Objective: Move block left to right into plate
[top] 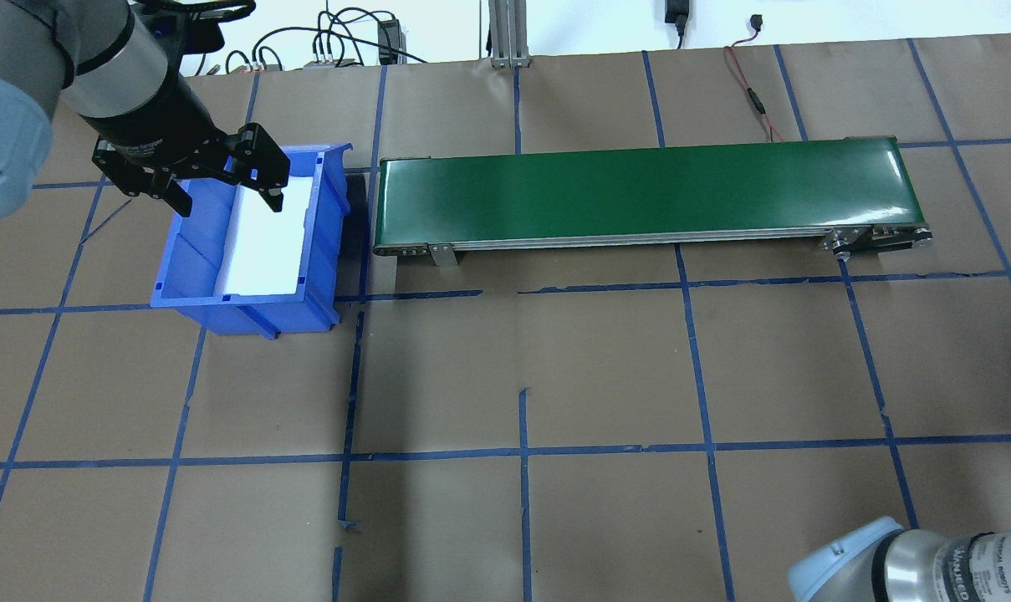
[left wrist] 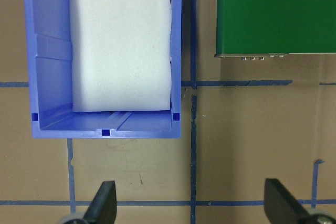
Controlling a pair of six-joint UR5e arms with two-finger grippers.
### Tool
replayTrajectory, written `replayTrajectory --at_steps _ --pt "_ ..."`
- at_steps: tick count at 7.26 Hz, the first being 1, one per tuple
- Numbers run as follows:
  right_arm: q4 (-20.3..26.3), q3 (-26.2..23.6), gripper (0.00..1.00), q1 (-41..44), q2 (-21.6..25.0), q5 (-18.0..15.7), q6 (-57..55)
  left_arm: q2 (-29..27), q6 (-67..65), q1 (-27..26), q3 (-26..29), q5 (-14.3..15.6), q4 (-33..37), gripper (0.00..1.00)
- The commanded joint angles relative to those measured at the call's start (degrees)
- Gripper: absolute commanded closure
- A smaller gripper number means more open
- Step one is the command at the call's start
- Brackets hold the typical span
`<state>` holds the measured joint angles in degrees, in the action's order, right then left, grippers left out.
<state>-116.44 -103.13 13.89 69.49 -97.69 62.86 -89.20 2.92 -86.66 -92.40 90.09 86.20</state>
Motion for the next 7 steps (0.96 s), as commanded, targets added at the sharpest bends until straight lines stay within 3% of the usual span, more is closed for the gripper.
replayTrajectory --at_steps 1,2,3,4,7 --pt "0.1 -2.3 0.44 -3.3 0.7 0.1 -1.8 0.0 0.0 0.0 0.0 0.0 0.0 0.0" --pt "0.1 -2.5 0.42 -3.2 0.8 0.1 -1.7 0.0 0.0 0.0 0.0 0.0 0.0 0.0" --pt "-0.2 -2.7 0.17 -3.2 0.7 2.4 -1.1 0.0 0.0 0.0 -0.1 0.0 0.0 0.0" --pt "-0.3 -3.1 0.11 -3.2 0.7 4.2 -0.8 0.0 0.0 0.0 -0.1 0.0 0.0 0.0" --pt "-0.4 -2.7 0.09 -2.4 1.0 2.5 -1.6 0.1 -0.1 0.0 -0.1 0.0 0.1 0.0"
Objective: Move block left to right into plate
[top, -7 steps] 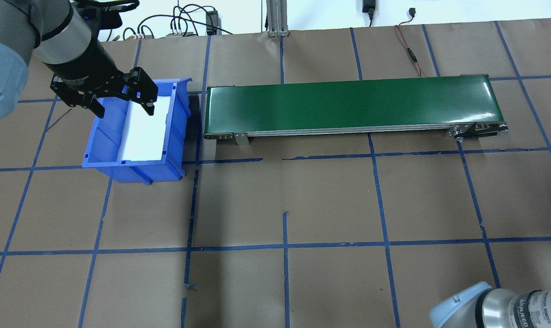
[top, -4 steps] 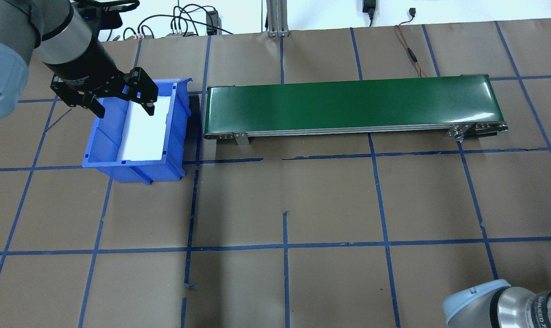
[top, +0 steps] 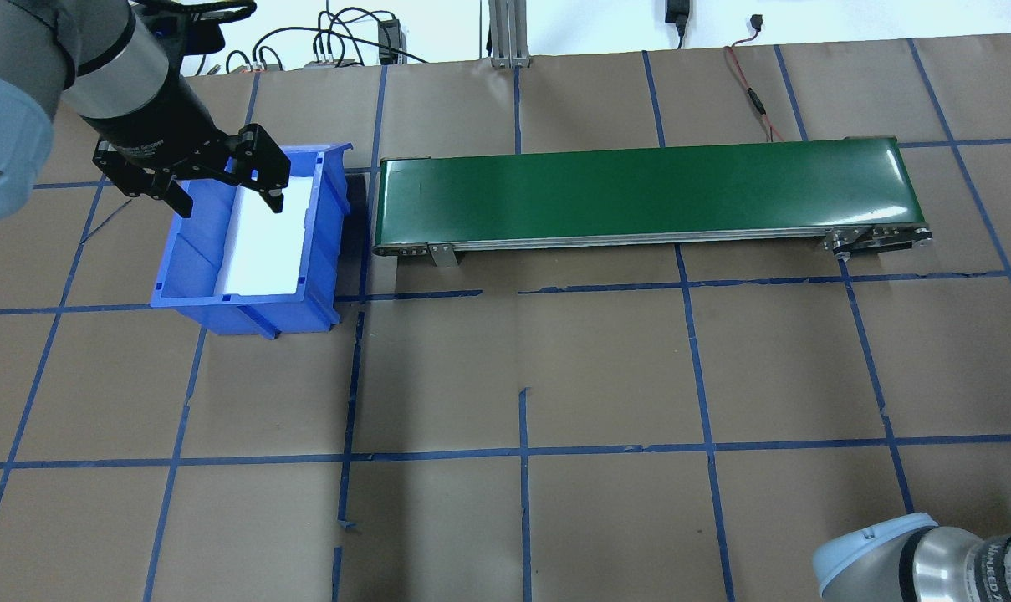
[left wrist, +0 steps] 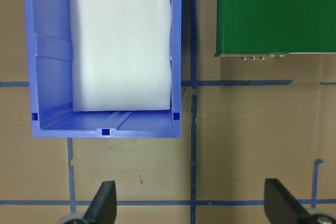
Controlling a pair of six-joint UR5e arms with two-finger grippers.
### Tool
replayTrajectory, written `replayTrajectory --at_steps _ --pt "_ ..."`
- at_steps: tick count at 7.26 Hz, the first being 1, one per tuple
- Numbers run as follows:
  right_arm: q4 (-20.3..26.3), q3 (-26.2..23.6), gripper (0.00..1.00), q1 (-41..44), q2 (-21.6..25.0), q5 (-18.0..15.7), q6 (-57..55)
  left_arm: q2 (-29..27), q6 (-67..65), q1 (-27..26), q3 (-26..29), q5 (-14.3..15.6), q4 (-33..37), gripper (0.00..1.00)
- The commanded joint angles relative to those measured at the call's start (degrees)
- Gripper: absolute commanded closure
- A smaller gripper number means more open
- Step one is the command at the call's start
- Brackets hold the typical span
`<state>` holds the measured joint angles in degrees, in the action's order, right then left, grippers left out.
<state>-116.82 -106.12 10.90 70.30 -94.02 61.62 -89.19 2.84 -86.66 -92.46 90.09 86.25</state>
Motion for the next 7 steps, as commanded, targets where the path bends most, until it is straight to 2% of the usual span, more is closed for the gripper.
replayTrajectory --at_steps 1,2,3,4,6,7 --pt "-0.5 1.9 0.09 4.4 1.8 -1.3 -0.6 0.1 0.0 0.0 0.0 0.1 0.2 0.0" --pt "1.7 5.7 0.1 10.4 4.2 -2.2 -4.0 0.1 0.0 0.0 0.0 0.2 0.1 0.0" --pt "9.9 11.0 0.1 14.8 5.6 -2.3 -10.6 0.4 -1.0 0.2 0.3 0.3 2.7 0.0" --pt "16.6 14.8 0.09 20.5 7.0 -2.4 -18.3 0.9 -1.7 0.9 1.5 0.1 9.9 0.0" --pt "19.2 15.4 0.01 33.2 10.3 -2.4 -33.5 1.8 -1.8 0.8 1.5 0.5 12.3 0.0" --pt "20.1 15.4 0.0 35.6 10.6 -1.9 -36.2 2.1 -1.9 0.8 1.4 0.6 12.9 0.0"
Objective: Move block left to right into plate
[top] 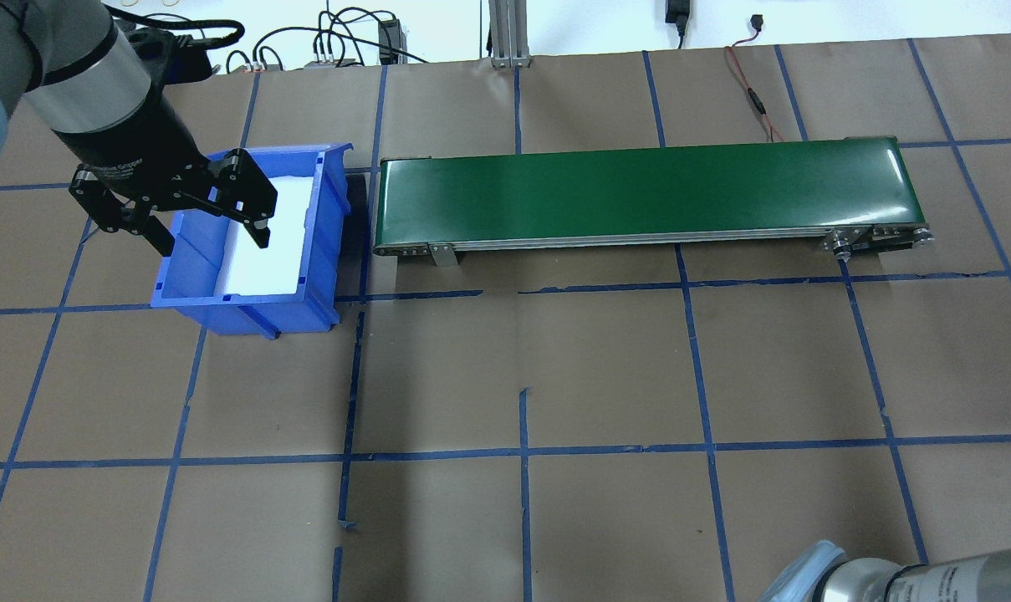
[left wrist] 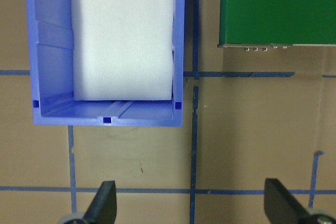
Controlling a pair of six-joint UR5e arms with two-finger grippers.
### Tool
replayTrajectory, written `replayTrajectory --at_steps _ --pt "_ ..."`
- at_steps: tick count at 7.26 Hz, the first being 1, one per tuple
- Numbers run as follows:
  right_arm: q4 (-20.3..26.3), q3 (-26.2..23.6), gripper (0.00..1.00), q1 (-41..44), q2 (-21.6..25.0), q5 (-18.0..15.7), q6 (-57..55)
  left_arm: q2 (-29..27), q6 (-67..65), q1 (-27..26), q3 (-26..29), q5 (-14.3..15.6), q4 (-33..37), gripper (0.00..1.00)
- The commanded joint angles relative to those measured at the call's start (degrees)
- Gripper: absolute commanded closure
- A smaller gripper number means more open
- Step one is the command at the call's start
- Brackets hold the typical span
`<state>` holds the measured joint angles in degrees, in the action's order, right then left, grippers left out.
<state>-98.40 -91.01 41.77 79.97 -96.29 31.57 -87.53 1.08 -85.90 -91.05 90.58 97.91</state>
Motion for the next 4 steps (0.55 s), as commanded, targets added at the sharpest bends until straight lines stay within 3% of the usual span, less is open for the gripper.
replayTrajectory --at_steps 1,2,3,4 --pt "1.9 0.3 0.0 7.7 4.3 -0.2 -6.6 0.4 -0.1 0.0 0.1 0.1 0.6 0.0" --pt "6.3 0.3 0.0 11.5 7.6 -0.3 -8.8 0.5 0.0 0.0 0.2 0.2 -0.3 0.0" --pt "14.6 0.4 0.0 16.9 11.5 0.0 -12.0 0.4 0.0 0.0 0.1 0.2 -0.7 0.0" --pt "15.2 0.5 0.0 21.4 12.9 -0.2 -15.7 0.5 -0.1 0.0 0.0 0.1 -0.7 0.0"
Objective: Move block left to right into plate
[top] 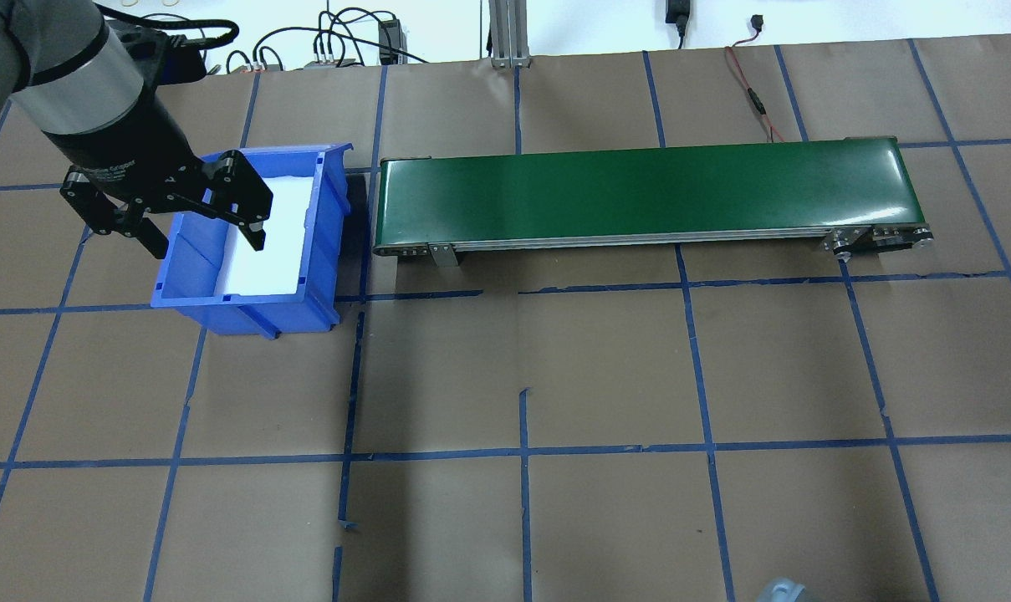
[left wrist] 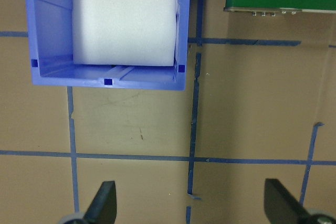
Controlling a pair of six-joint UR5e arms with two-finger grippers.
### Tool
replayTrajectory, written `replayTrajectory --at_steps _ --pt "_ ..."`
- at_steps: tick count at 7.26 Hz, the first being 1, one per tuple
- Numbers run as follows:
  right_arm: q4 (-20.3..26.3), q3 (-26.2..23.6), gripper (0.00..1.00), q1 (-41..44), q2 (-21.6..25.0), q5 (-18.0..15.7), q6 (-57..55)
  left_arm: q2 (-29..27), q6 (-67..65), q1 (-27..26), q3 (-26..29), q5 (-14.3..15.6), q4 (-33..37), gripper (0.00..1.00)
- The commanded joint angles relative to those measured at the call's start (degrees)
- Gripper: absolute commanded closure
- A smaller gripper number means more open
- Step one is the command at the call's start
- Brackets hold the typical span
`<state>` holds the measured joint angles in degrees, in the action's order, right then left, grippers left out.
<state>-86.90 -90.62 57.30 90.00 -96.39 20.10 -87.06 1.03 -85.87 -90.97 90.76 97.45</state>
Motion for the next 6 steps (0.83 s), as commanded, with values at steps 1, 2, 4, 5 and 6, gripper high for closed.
replayTrajectory --at_steps 1,2,4,5,6 --pt "3.9 0.4 0.0 7.7 3.8 0.5 -4.4 0.0 0.0 -0.1 -0.1 -0.1 -0.2 0.0" --pt "4.5 1.1 0.0 11.0 4.9 1.6 -4.4 0.0 -0.1 -0.1 -0.1 -0.1 -0.2 0.0" --pt "6.2 1.5 0.0 20.6 5.2 2.4 -5.0 0.0 -1.6 -0.3 -0.6 0.1 -3.1 0.0" --pt "6.1 1.4 0.0 25.4 5.1 2.1 -5.2 0.0 -1.9 -0.3 -1.3 0.1 -4.9 0.0" --pt "6.1 1.1 0.0 28.1 5.1 2.8 -5.4 -0.1 -1.7 -0.3 -1.3 -0.1 -4.9 0.0"
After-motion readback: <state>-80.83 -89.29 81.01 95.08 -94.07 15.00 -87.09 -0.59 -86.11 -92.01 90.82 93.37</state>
